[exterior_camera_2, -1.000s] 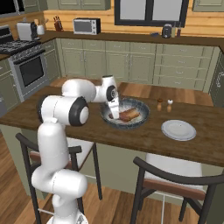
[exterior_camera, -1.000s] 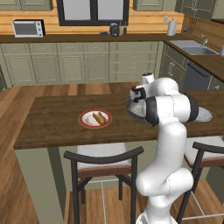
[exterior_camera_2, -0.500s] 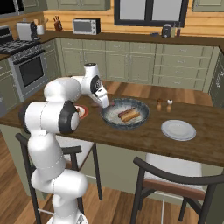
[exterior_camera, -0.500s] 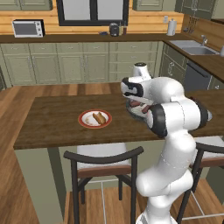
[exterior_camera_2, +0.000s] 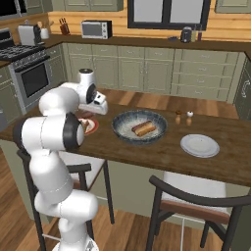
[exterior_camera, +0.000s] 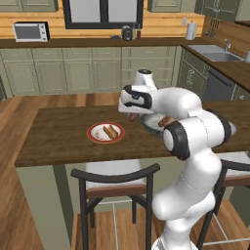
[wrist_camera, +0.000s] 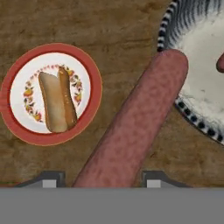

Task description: Place one bun and one sausage from the bowl on each plate.

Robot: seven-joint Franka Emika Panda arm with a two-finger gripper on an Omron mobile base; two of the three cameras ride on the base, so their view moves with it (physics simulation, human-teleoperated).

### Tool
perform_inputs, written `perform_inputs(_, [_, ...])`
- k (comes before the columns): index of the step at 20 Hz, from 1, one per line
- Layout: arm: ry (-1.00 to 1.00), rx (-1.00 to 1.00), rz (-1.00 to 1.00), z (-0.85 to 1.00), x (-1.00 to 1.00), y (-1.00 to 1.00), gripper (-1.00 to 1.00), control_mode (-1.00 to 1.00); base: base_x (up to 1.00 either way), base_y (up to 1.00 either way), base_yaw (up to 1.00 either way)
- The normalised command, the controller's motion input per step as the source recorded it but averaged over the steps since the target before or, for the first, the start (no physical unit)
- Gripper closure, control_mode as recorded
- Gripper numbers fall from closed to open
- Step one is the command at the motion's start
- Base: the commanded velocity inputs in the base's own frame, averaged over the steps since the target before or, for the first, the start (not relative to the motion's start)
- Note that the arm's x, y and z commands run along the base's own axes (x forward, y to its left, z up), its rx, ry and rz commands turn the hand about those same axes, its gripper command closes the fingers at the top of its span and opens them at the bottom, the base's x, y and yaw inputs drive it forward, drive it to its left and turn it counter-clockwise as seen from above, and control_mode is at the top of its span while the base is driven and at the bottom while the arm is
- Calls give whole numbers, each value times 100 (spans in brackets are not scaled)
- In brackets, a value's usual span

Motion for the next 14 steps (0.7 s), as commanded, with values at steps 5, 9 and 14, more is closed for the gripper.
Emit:
perform_inputs(5, [-6, -1, 83, -90, 0, 68, 100, -100, 0, 0, 0])
perform_inputs(9, [-1, -2, 64, -45, 1, 95, 100, -100, 0, 0, 0])
perform_inputs(14, [-1, -6, 22, 21, 9, 47, 100, -100, 0, 0, 0])
